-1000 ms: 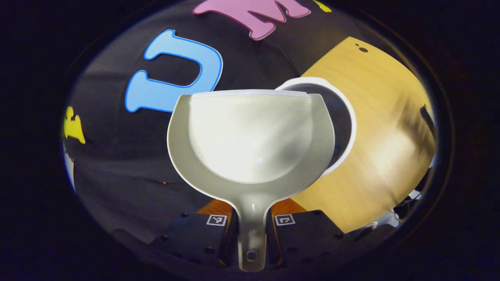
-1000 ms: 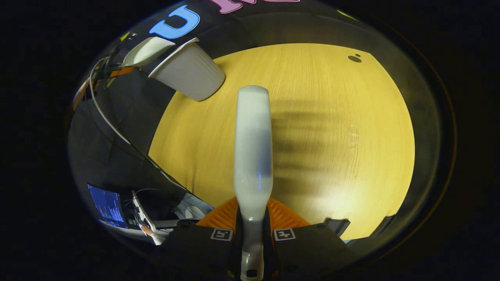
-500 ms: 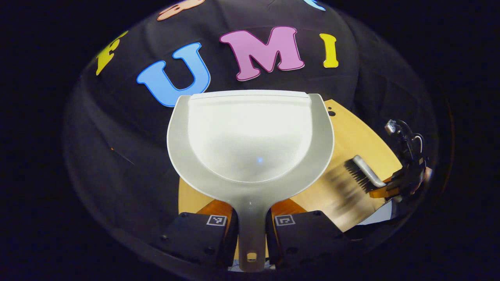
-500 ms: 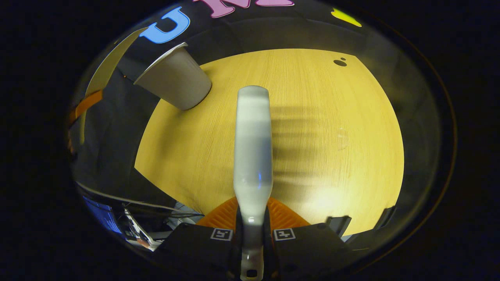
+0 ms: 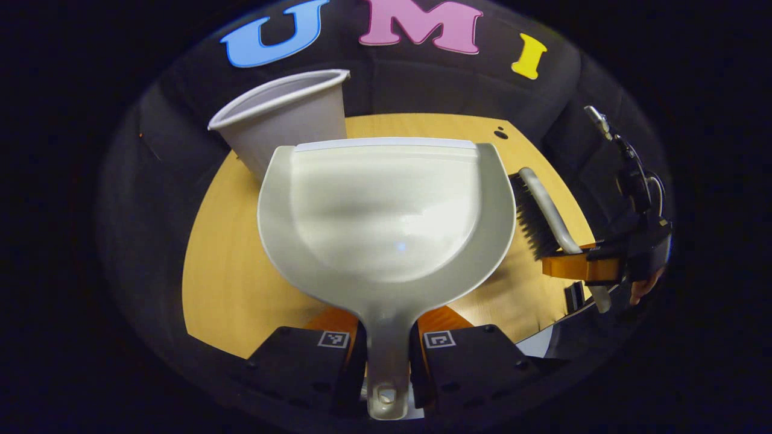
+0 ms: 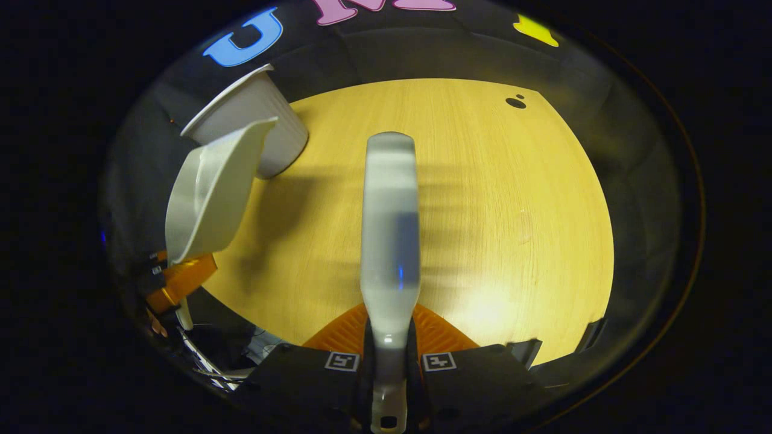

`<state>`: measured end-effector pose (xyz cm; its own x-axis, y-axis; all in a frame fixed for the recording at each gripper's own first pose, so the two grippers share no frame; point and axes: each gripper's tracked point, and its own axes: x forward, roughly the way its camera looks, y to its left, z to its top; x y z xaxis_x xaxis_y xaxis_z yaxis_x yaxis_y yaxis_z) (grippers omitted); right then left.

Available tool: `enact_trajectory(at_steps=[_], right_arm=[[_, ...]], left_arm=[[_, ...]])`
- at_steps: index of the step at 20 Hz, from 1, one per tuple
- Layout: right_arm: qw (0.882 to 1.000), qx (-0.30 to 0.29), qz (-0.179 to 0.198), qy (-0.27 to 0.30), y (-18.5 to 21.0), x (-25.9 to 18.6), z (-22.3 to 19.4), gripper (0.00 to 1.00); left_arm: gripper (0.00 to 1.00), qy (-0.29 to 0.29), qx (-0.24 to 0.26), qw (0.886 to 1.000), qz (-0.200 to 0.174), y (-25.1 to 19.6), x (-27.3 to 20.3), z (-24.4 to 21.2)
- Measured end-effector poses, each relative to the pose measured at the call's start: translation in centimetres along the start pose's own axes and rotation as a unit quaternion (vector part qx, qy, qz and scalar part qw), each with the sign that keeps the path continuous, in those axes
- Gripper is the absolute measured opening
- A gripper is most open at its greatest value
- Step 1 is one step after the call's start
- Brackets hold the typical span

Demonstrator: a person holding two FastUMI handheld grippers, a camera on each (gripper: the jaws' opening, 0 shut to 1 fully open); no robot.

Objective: Pick up the small broom and dustpan from the desktop, sweep the trash into the dustpan with the broom, and then empty the trash into the garbage bin.

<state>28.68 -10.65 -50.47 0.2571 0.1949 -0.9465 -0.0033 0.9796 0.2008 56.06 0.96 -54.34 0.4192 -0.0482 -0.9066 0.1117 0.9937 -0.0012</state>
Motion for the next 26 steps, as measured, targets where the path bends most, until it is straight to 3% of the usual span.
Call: enact_trajectory(at_steps=[4, 8, 9, 10, 11, 12, 17, 21, 26], right_arm=[[0.999, 0.009, -0.039, 0.010, -0.2, 2.8, 0.8, 0.24], [0.996, -0.009, -0.074, 0.055, -1.2, 5.8, -0.4, 0.28], [0.995, -0.007, -0.081, 0.061, -1.4, 6.3, -0.5, 0.19], [0.994, -0.005, -0.086, 0.064, -1.3, 6.6, -0.5, 0.24], [0.994, -0.003, -0.087, 0.066, -1.3, 6.9, -0.5, 0.19], [0.994, -0.002, -0.088, 0.070, -1.4, 7.2, -0.6, 0.24], [0.990, 0.005, -0.100, 0.096, -1.8, 8.8, -0.6, 0.24], [0.988, 0.018, -0.093, 0.126, -1.5, 9.5, -1.3, 0.27], [0.985, 0.023, -0.075, 0.151, -1.3, 9.6, -2.1, 0.24]], left_arm=[[0.29, 0.061, -0.058, 0.996, -0.009, 0.2, 2.6, -3.0], [0.29, 0.096, -0.021, 0.995, -0.004, 0.4, 1.9, -1.5], [0.31, 0.107, -0.016, 0.994, -0.004, 0.0, 1.9, -1.3], [0.30, 0.118, -0.014, 0.993, -0.004, 0.0, 1.9, -1.0], [0.29, 0.125, -0.013, 0.992, 0.000, 0.2, 2.0, -1.0], [0.30, 0.131, -0.014, 0.991, 0.006, 0.3, 1.9, -1.0], [0.29, 0.143, -0.017, 0.990, 0.004, 0.1, 1.7, -0.5], [0.30, 0.160, -0.019, 0.987, 0.009, 0.2, 1.4, -0.6], [0.31, 0.173, -0.004, 0.985, 0.017, 0.6, 1.1, -0.6]])
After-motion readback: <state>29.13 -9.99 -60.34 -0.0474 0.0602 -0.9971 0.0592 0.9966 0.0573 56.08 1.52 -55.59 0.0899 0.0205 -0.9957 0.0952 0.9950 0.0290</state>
